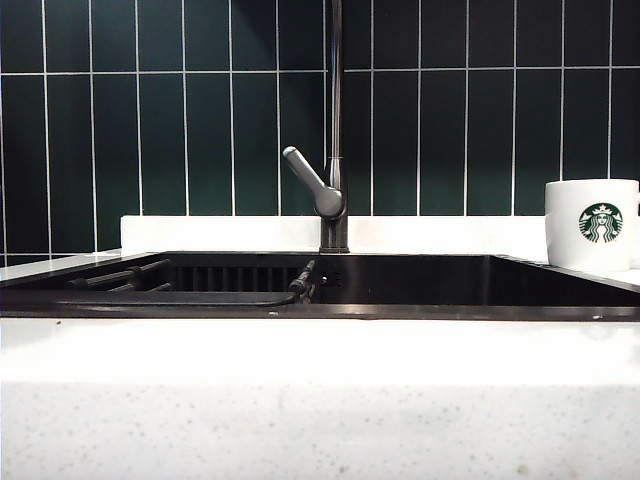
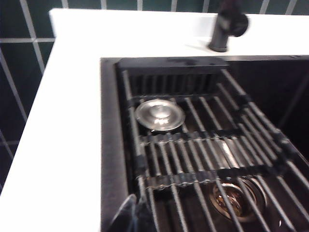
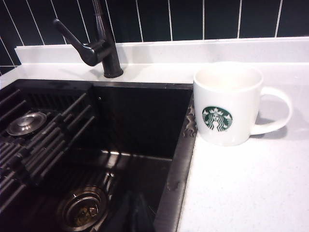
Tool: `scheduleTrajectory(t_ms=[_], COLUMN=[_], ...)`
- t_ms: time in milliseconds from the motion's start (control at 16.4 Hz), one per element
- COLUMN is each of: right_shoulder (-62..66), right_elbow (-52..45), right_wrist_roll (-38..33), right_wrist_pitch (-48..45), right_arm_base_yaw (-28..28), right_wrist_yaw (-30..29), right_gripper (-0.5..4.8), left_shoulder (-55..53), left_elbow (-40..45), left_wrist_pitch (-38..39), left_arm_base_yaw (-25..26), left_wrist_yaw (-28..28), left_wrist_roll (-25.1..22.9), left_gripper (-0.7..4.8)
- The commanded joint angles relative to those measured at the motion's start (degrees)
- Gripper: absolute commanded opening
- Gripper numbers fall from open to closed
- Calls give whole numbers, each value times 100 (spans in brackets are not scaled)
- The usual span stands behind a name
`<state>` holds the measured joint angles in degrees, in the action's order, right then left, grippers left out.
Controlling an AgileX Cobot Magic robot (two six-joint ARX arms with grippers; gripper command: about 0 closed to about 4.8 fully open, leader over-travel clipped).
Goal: Pick up the mug next to the sink, go to the faucet to get some water, pour the water into the sink, and finally put the mug back to its place.
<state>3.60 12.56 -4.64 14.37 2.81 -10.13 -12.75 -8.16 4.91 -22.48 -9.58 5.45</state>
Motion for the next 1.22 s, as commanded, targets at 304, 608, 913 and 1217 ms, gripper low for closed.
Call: scheduleTrajectory(t_ms=[304,608,913,1217], right_shoulder=[-2,-4,-7,-13], right_elbow=[-584,-765,-874,-1132], right_wrist_roll=[216,428,490,623], right_wrist_pitch=[-420,-717,-778,-931], right_arm_base_yaw=[0,0,0,0], right_wrist_yaw=[461,503,466,560], right_gripper=[-1,-1,-1,-1], left_shoulder=[-2,0,11,17], left_elbow=[446,767,769,774], left_wrist_pitch=[-356,-1196,-1202,-1051], left_arm_base_yaw=[-2,-2,-2,-2], left_wrist_yaw=[-219,-52,212,280], left_wrist_roll=[-90,-68,-157,-560], left_gripper=[-6,-6,-6,-6])
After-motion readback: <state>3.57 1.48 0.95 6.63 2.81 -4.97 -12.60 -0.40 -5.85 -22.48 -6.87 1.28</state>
